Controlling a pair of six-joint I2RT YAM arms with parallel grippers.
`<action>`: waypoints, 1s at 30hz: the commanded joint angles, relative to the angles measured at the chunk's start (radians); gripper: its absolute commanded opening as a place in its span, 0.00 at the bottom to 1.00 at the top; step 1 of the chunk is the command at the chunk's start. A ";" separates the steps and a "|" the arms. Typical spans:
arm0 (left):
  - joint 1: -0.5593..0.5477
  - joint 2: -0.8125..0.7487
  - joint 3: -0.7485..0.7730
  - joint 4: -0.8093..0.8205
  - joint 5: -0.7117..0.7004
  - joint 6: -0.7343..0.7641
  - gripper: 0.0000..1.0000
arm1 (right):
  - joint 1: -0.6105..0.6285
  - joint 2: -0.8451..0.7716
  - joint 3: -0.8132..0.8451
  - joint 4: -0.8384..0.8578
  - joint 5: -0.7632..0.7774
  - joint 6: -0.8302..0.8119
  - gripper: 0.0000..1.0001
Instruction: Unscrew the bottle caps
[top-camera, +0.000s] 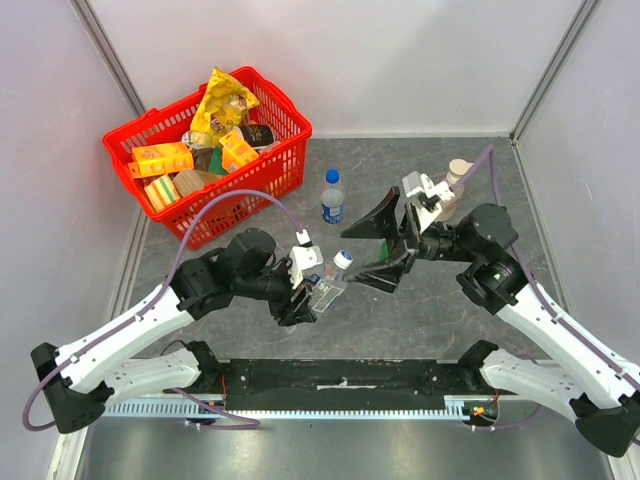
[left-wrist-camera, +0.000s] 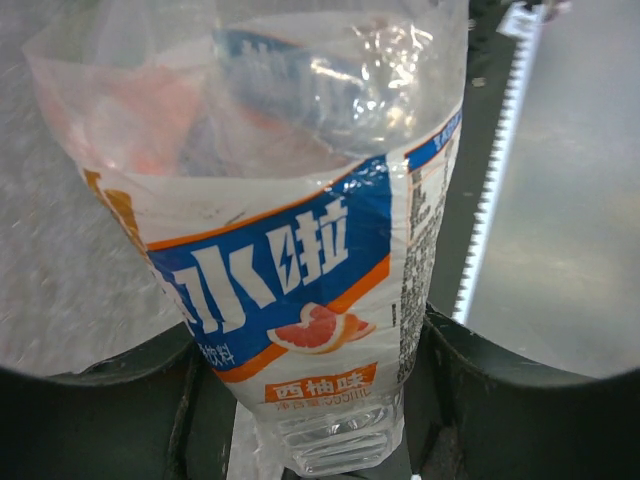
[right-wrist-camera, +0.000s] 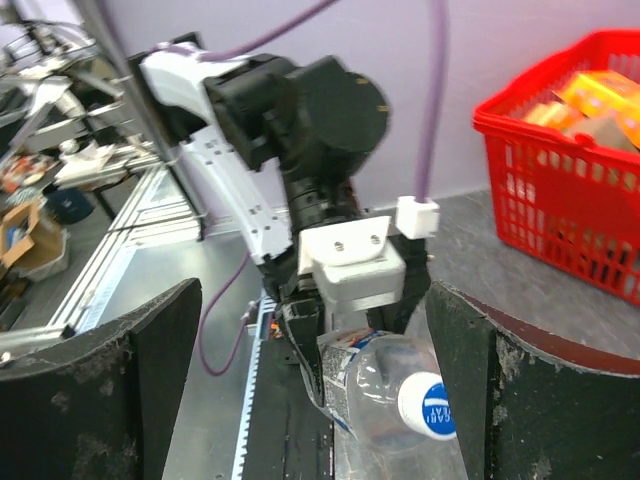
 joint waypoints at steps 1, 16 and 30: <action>0.000 -0.045 -0.035 0.060 -0.238 -0.008 0.02 | 0.003 0.042 0.045 -0.142 0.213 -0.024 0.98; -0.001 -0.029 -0.083 0.087 -0.608 -0.059 0.02 | -0.036 0.222 0.096 -0.314 0.549 0.094 0.98; -0.003 0.011 -0.076 0.080 -0.606 -0.060 0.02 | -0.038 0.354 0.074 -0.177 0.427 0.220 0.70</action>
